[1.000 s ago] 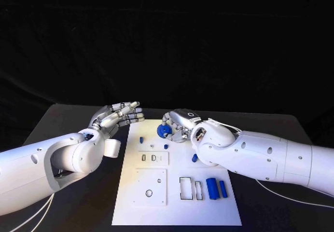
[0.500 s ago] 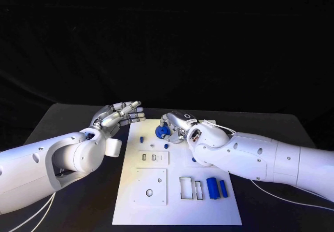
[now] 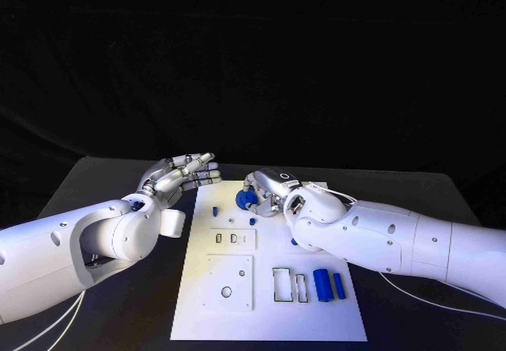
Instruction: Assemble the parts on the task board
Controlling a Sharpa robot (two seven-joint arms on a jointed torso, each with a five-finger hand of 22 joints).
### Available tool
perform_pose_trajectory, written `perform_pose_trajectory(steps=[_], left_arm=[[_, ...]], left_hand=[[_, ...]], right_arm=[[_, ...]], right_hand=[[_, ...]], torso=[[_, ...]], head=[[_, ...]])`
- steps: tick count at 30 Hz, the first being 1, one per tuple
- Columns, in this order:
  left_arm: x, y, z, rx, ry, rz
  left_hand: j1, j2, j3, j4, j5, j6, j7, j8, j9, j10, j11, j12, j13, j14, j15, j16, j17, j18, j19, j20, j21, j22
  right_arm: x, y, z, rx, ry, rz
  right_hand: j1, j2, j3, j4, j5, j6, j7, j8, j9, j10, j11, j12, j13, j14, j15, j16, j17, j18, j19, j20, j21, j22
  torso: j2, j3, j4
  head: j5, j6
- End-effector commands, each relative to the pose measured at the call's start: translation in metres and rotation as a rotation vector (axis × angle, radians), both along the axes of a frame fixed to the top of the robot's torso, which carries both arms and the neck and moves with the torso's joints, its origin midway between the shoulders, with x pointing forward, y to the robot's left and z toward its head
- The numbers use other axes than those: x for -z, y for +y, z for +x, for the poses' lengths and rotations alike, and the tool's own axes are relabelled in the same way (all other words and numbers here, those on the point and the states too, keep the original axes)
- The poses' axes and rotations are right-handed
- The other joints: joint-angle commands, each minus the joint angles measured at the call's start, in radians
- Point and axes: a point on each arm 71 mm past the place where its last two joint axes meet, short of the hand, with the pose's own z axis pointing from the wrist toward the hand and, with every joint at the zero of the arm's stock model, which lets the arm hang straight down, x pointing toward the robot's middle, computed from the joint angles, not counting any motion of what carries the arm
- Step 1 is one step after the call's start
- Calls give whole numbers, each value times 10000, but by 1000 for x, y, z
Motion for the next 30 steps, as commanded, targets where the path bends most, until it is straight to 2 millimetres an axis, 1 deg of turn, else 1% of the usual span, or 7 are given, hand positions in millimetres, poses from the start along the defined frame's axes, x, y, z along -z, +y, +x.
perform_pose_trajectory(steps=[1,6,9,11,13,17,30], left_arm=[[-2,-3,-1,177,-68,-109],[-2,-3,-1,188,-60,-110],[-2,-3,0,193,-56,-111],[-1,-3,0,196,-55,-111],[-1,-3,0,192,-54,-109],[-1,-3,0,181,-53,-105],[-1,-3,0,173,-55,-103]], left_hand=[[-12,58,-38,-39,-43,-49,437,-17,-5,29,48,-67,7,-4,28,-60,14,106,55,31,-60,-14],[-32,61,-52,-43,-45,-56,438,-10,-4,39,48,-84,8,-10,30,-72,23,105,56,32,-66,-25],[-32,61,-52,-43,-45,-56,438,-10,-4,39,48,-84,8,-10,30,-72,23,105,56,32,-66,-25],[-32,61,-52,-43,-45,-56,438,-10,-4,39,48,-84,8,-10,30,-72,23,105,56,32,-66,-25],[-32,61,-52,-43,-45,-56,438,-10,-4,39,48,-84,8,-10,30,-72,23,105,56,32,-66,-25],[-32,61,-52,-43,-45,-56,438,-10,-4,39,48,-84,8,-10,30,-72,23,105,56,32,-66,-25],[-32,61,-52,-43,-45,-56,438,-10,-4,39,48,-84,8,-10,30,-72,23,105,56,32,-66,-25]], right_arm=[[3,2,-1,-87,138,-187],[4,3,-1,-87,204,-201],[4,3,-1,-101,304,-249],[5,2,-1,-113,412,-297],[6,1,-1,-107,556,-324],[8,-1,-1,-86,755,-342],[12,-12,5,337,1281,-514]], right_hand=[[-109,-32,71,-1,-96,-162,75,-139,-59,511,98,-62,1901,1041,57,41,2628,-181,22,45,-41,1155],[-235,-113,-70,-4,-419,-622,215,-587,-274,435,232,-149,1810,1041,177,41,2628,-172,-3,156,-79,1135],[-382,-134,-456,98,-373,-913,291,-800,-427,378,310,-207,1746,1041,251,41,2628,-164,-20,234,-108,1121],[-455,-98,-654,185,-362,-814,282,-756,-439,383,310,-198,1755,1041,259,41,2628,-164,-16,252,-108,1131],[-587,-73,-893,318,-314,-527,220,-604,-396,427,263,-145,1811,1041,229,41,2628,-172,14,241,-81,1174],[-756,-5,-1158,516,-125,-456,190,-571,-396,442,234,-127,1828,1041,200,41,2628,-178,36,211,-66,1205],[-1024,211,-1367,911,144,-382,160,-549,-407,458,205,-111,1846,1041,172,41,2628,-179,42,181,-75,1220]], torso=[[5,-9,13],[5,-7,1],[6,-6,5],[3,-8,11],[1,-10,16],[3,-5,2],[2,-3,4]], head=[[-27,15],[-16,2],[-15,2],[-21,11],[-23,18],[-7,11],[-18,13]])
